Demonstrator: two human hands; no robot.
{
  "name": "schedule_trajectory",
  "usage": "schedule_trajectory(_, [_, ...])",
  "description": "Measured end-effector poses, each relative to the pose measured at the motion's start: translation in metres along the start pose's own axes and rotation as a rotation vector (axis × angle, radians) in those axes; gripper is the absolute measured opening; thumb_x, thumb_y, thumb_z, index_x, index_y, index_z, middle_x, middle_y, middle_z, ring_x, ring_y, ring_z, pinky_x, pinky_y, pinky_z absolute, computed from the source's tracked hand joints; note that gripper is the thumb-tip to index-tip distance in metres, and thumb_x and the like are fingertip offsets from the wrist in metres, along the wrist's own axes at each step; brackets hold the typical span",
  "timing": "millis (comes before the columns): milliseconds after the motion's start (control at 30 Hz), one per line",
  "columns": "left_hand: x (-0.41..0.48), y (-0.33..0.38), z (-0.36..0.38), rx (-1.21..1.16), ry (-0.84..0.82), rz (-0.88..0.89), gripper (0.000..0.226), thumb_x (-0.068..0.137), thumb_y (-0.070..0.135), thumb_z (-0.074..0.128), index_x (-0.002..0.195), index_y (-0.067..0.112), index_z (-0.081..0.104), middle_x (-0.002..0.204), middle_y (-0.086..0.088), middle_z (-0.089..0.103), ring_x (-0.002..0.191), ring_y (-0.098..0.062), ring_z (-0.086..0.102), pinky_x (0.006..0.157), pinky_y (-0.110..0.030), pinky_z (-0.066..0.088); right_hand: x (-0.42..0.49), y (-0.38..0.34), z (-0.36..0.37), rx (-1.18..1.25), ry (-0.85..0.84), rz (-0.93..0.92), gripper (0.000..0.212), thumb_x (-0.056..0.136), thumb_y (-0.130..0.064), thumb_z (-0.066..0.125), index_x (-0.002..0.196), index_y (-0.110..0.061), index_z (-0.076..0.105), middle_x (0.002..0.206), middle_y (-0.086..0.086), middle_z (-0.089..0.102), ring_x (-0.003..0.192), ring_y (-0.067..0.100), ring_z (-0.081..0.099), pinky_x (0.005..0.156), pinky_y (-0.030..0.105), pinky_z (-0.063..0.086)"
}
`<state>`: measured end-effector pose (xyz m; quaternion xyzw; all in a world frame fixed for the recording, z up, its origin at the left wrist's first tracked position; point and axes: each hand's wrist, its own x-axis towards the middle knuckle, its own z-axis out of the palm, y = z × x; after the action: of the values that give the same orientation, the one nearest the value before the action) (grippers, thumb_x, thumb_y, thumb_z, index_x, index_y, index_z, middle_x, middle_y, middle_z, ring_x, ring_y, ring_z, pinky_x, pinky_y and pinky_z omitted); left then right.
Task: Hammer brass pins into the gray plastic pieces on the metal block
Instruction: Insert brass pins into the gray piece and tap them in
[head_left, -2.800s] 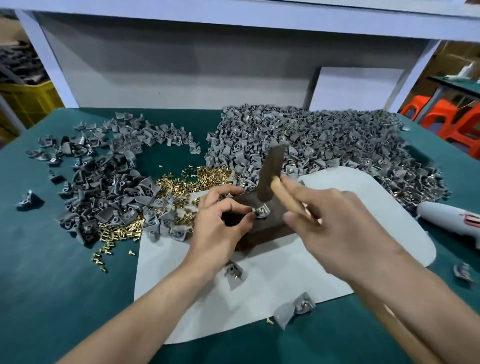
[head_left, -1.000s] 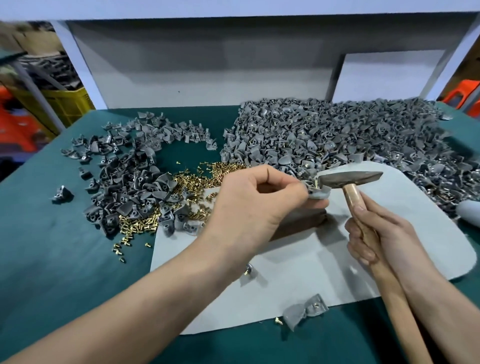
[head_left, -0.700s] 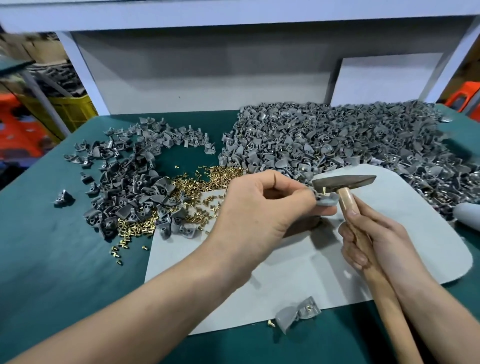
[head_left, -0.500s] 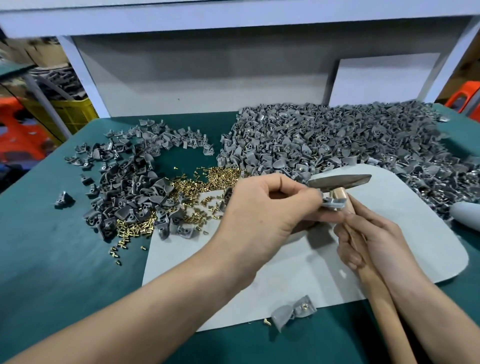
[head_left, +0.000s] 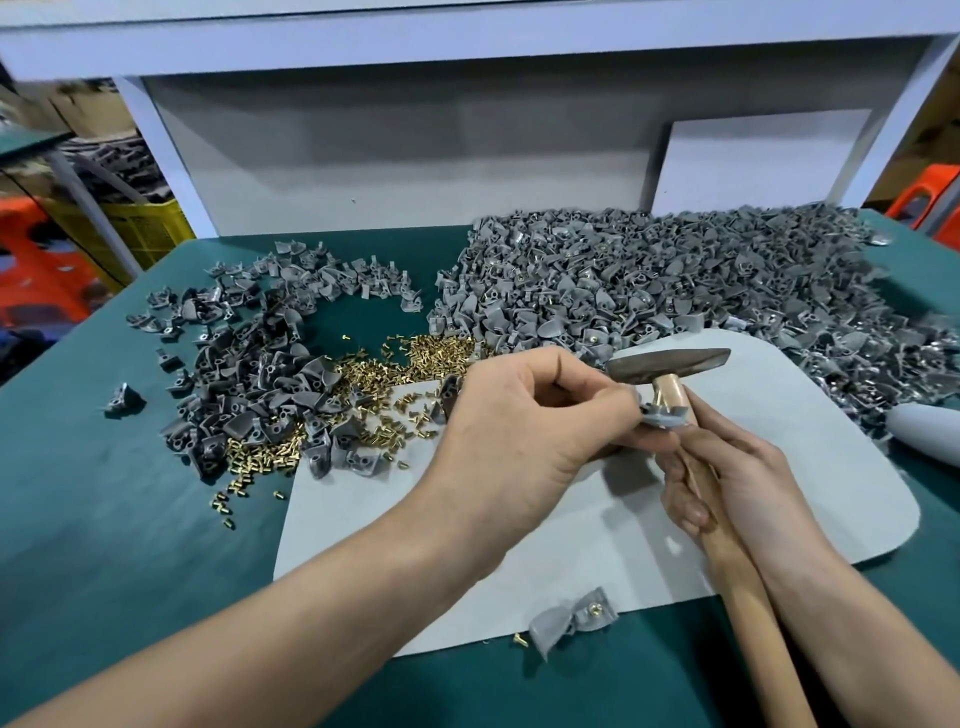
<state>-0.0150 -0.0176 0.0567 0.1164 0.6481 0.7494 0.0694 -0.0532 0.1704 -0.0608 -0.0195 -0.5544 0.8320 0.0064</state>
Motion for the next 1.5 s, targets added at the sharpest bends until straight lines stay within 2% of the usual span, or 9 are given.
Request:
schedule_trajectory(333, [0.038, -0.001, -0.004, 0.199, 0.084, 0.093, 0.006, 0.086, 0.005, 0.067, 0.086, -0.001, 0.066, 0.079, -0.007, 0.076, 0.079, -0.013, 0.073, 0.069, -0.014, 0.055, -0.006, -0.01, 0.01, -0.03, 0.039, 0.041, 0.019, 0.086, -0.011, 0.058, 0.1, -0.014, 0.071, 0.056, 0.008, 0.044, 0.03, 0.014, 0.031, 0.034, 0.016, 0.03])
schedule_trajectory(533, [0.176, -0.024, -0.085, 1.23, 0.058, -0.008, 0.072, 0.096, 0.043, 0.05, 0.154, 0.029, 0.009, 0.161, -0.004, 0.011, 0.145, -0.03, 0.023, 0.116, -0.06, 0.017, -0.013, -0.015, 0.016, -0.001, 0.092, 0.087, 0.019, 0.085, -0.01, 0.059, 0.102, -0.011, 0.069, 0.055, 0.009, 0.046, 0.028, 0.014, 0.032, 0.034, 0.016, 0.031])
schedule_trajectory(700, [0.189, -0.074, -0.227, 1.53, 0.201, -0.544, 0.055, 0.104, 0.03, 0.036, 0.153, 0.033, 0.012, 0.157, -0.019, 0.021, 0.14, -0.046, 0.026, 0.114, -0.066, 0.015, -0.014, -0.017, 0.018, -0.048, 0.097, 0.076, 0.018, 0.09, -0.007, 0.055, 0.103, -0.01, 0.067, 0.056, 0.01, 0.046, 0.028, 0.015, 0.033, 0.033, 0.018, 0.029])
schedule_trajectory(800, [0.182, -0.081, -0.262, 1.572, 0.295, -0.468, 0.036, 0.099, 0.019, 0.048, 0.134, 0.013, 0.051, 0.131, -0.022, 0.05, 0.115, -0.041, 0.053, 0.098, -0.052, 0.048, -0.013, -0.018, 0.019, -0.102, 0.094, 0.057, 0.015, 0.091, -0.006, 0.054, 0.099, -0.009, 0.067, 0.056, 0.011, 0.047, 0.028, 0.016, 0.034, 0.032, 0.018, 0.03])
schedule_trajectory(967, [0.165, -0.067, -0.252, 1.682, 0.357, -0.283, 0.017, 0.091, -0.002, 0.057, 0.105, -0.002, 0.065, 0.098, -0.02, 0.065, 0.087, -0.033, 0.064, 0.078, -0.044, 0.058, -0.013, -0.017, 0.021, -0.237, 0.135, 0.064, 0.018, 0.09, 0.003, 0.052, 0.098, -0.006, 0.065, 0.054, 0.011, 0.05, 0.031, 0.019, 0.039, 0.033, 0.021, 0.032])
schedule_trajectory(1133, [0.153, -0.045, -0.233, 1.6, 0.387, -0.181, 0.016, 0.095, 0.02, 0.059, 0.102, 0.01, 0.069, 0.084, -0.005, 0.065, 0.065, -0.016, 0.058, 0.052, -0.029, 0.047, -0.011, -0.014, 0.017, -0.718, 0.346, -0.04, 0.019, 0.084, -0.002, 0.056, 0.086, -0.017, 0.067, 0.056, 0.003, 0.066, 0.047, 0.02, 0.059, 0.051, 0.03, 0.049])
schedule_trajectory(1233, [0.144, -0.027, -0.2, 1.238, 0.303, -0.054, 0.022, 0.094, 0.024, 0.061, 0.111, 0.011, 0.066, 0.097, -0.005, 0.069, 0.072, -0.015, 0.065, 0.069, -0.026, 0.055, -0.013, -0.015, 0.011, -1.108, 0.456, -0.16, 0.021, 0.082, -0.014, 0.066, 0.101, -0.019, 0.073, 0.087, 0.007, 0.069, 0.074, 0.022, 0.061, 0.075, 0.027, 0.043])
schedule_trajectory(1400, [0.091, -0.007, -0.132, 0.602, -0.192, -0.173, 0.011, 0.083, 0.008, 0.068, 0.091, 0.014, 0.071, 0.082, -0.001, 0.075, 0.077, -0.014, 0.072, 0.069, -0.02, 0.058, -0.01, -0.02, 0.006, -1.146, 0.479, -0.217, 0.019, 0.083, -0.013, 0.067, 0.101, -0.016, 0.072, 0.099, 0.001, 0.054, 0.068, -0.004, 0.049, 0.068, 0.016, 0.029])
schedule_trajectory(1500, [0.07, -0.02, -0.108, 0.747, -0.296, -0.212, 0.013, 0.086, 0.008, 0.068, 0.094, 0.016, 0.075, 0.084, 0.0, 0.076, 0.07, -0.007, 0.069, 0.066, -0.015, 0.055, -0.011, -0.019, 0.005, -1.136, 0.463, -0.195, 0.018, 0.084, -0.011, 0.066, 0.1, -0.019, 0.07, 0.098, -0.001, 0.054, 0.07, 0.001, 0.051, 0.069, 0.02, 0.03])
